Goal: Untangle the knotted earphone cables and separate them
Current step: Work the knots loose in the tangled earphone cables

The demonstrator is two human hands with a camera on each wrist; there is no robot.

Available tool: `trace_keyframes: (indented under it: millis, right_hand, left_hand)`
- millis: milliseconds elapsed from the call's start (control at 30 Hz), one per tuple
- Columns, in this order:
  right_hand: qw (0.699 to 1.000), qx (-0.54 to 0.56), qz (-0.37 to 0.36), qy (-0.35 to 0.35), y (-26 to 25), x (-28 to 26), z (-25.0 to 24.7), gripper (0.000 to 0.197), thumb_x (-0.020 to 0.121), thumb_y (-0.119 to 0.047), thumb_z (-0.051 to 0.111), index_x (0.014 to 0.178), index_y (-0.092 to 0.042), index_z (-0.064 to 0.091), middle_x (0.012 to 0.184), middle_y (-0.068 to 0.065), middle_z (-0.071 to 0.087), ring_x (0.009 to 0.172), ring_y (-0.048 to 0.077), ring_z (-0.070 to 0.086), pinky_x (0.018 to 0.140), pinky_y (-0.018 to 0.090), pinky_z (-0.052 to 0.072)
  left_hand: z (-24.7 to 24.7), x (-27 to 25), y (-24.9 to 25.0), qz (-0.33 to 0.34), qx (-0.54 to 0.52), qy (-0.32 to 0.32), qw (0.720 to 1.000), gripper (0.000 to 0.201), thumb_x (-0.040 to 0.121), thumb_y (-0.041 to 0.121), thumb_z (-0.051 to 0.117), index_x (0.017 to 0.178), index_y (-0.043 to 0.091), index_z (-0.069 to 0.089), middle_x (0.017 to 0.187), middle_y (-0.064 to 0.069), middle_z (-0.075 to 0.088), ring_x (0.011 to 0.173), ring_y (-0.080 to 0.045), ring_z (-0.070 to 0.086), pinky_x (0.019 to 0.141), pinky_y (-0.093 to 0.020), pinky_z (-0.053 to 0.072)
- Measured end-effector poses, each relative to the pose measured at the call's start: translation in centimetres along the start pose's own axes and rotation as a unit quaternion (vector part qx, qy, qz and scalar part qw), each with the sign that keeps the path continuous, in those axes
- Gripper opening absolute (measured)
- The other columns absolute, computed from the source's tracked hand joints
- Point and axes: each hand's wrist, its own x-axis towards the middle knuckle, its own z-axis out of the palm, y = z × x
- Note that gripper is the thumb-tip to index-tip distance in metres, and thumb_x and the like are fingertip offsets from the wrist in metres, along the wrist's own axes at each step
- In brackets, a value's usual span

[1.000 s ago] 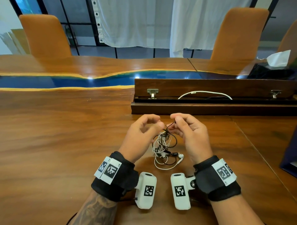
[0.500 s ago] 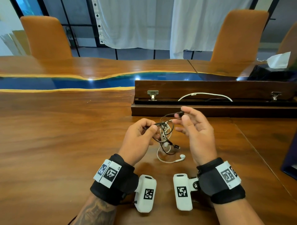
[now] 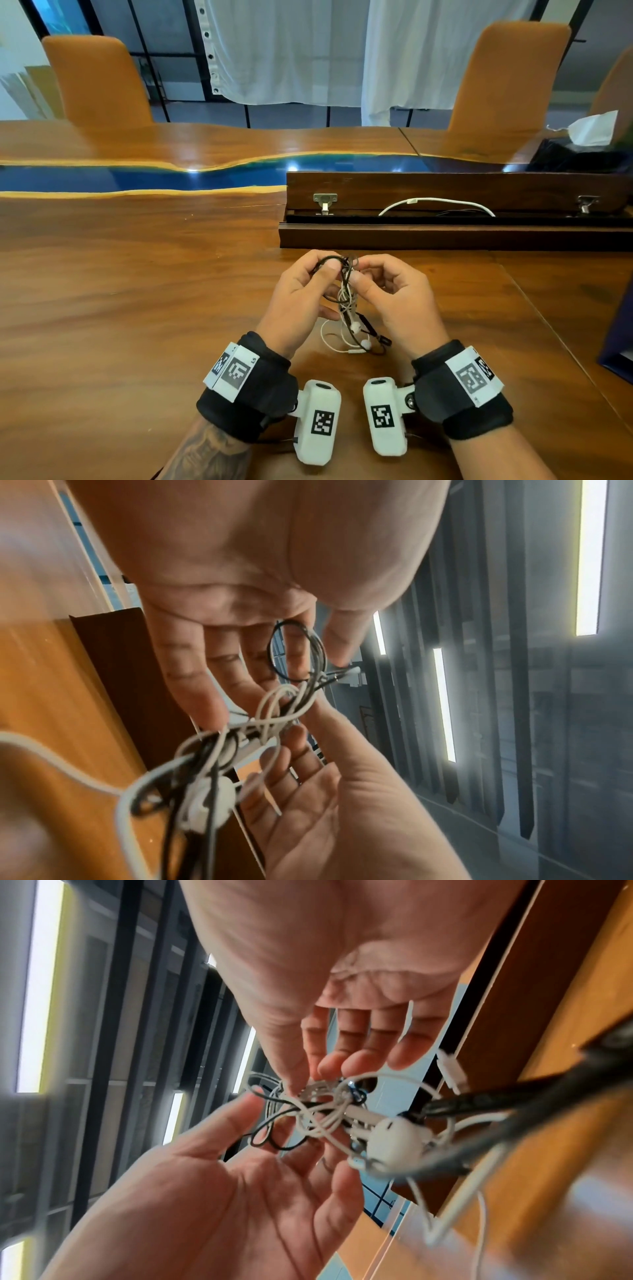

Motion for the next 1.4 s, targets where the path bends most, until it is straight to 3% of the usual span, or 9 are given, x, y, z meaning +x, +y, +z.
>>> trace_keyframes:
  millis: [167,467,767,933,1067,1133,1200,1333,1400]
  right_hand:
    - [1.0,-0.001,-0.008,-0.013,-0.1,-0.2,-0.1,0.004,0.091,-0.017,0.072,0.09,-0.017,0.068,0.083,0.012,0.064,0.078,0.028,0.061,0.071,0.038,0.056]
    - [0.999,0.035,0.014,0.03,-0.1,0.1,-0.1,0.01,0.095,-0.022,0.066,0.087,-0.017,0.064,0.092,-0.001,0.072,0.089,0.019,0.067,0.079,0.031,0.056]
    - [0.994,0.052,-0.019,0.097,0.0,0.3,0.1,0.024,0.093,-0.005,0.065,0.101,-0.026,0.059,0.089,0.007,0.065,0.083,0.027,0.063,0.076,0.045,0.057]
    - [0.989,0.108,0.001,0.102,-0.2,0.3,0.2,0.019,0.097,-0.001,0.059,0.103,-0.019,0.06,0.094,0.01,0.066,0.083,0.023,0.068,0.069,0.029,0.059]
    - [0.991,0.089,0.011,0.1,0.0,0.5,-0.1,0.017,0.099,-0.007,0.059,0.103,-0.022,0.066,0.095,0.002,0.069,0.084,0.017,0.069,0.071,0.03,0.06]
    - [0.991,0.08,0.021,0.103,0.2,0.5,-0.2,0.016,0.099,-0.012,0.06,0.104,-0.025,0.069,0.093,-0.003,0.071,0.086,0.015,0.07,0.072,0.032,0.061]
    - [0.99,0.086,0.024,0.105,0.4,0.4,0.0,0.015,0.098,-0.014,0.062,0.104,-0.025,0.071,0.092,-0.004,0.072,0.086,0.015,0.071,0.071,0.03,0.061]
    - [0.987,0.097,0.02,0.125,0.5,0.3,0.2,0.014,0.097,-0.01,0.064,0.1,-0.023,0.07,0.088,-0.008,0.072,0.082,0.015,0.071,0.062,0.028,0.06]
    - [0.985,0.094,0.022,0.142,0.5,0.4,0.1,0.013,0.097,-0.01,0.064,0.099,-0.022,0.068,0.087,-0.008,0.07,0.078,0.012,0.071,0.058,0.027,0.06]
  left_hand:
    - [0.2,0.0,-0.3,0.035,0.057,0.005,0.998,0.015,0.091,0.029,0.069,0.105,0.023,0.068,0.095,0.005,0.071,0.089,-0.011,0.067,0.067,-0.028,0.059]
    - [-1.4,1.1,-0.6,0.017,-0.032,0.169,0.985,0.021,0.104,0.023,0.052,0.088,0.017,0.064,0.081,0.002,0.07,0.077,-0.011,0.065,0.071,-0.03,0.054]
    - [-0.5,1.0,-0.2,0.01,-0.087,0.146,0.985,0.026,0.107,0.026,0.044,0.089,0.015,0.059,0.071,-0.004,0.062,0.065,-0.018,0.059,0.066,-0.036,0.054]
    - [-0.5,1.0,-0.5,0.008,-0.064,0.135,0.989,0.018,0.105,0.026,0.047,0.094,0.016,0.058,0.076,-0.011,0.053,0.059,-0.017,0.052,0.055,-0.03,0.049]
    - [-0.4,0.9,-0.2,0.0,-0.071,0.097,0.993,0.028,0.1,0.02,0.057,0.126,0.021,0.051,0.114,-0.006,0.064,0.096,-0.022,0.069,0.068,-0.035,0.062]
    - [-0.4,0.8,-0.5,0.009,-0.027,0.092,0.995,0.046,0.096,0.019,0.063,0.137,0.025,0.045,0.127,0.004,0.057,0.108,-0.008,0.066,0.075,-0.027,0.061]
    - [-0.4,0.7,-0.8,0.028,0.029,0.096,0.995,0.044,0.096,0.023,0.063,0.138,0.029,0.049,0.128,0.012,0.056,0.105,0.002,0.063,0.081,-0.02,0.057]
    - [-0.1,0.5,-0.5,0.019,0.043,0.116,0.992,0.027,0.103,0.034,0.047,0.124,0.031,0.064,0.116,0.008,0.067,0.102,-0.01,0.063,0.081,-0.028,0.053]
    - [0.1,0.5,-0.2,-0.001,0.03,0.103,0.994,0.031,0.107,0.021,0.039,0.126,0.031,0.063,0.118,0.004,0.067,0.105,-0.013,0.064,0.082,-0.032,0.054]
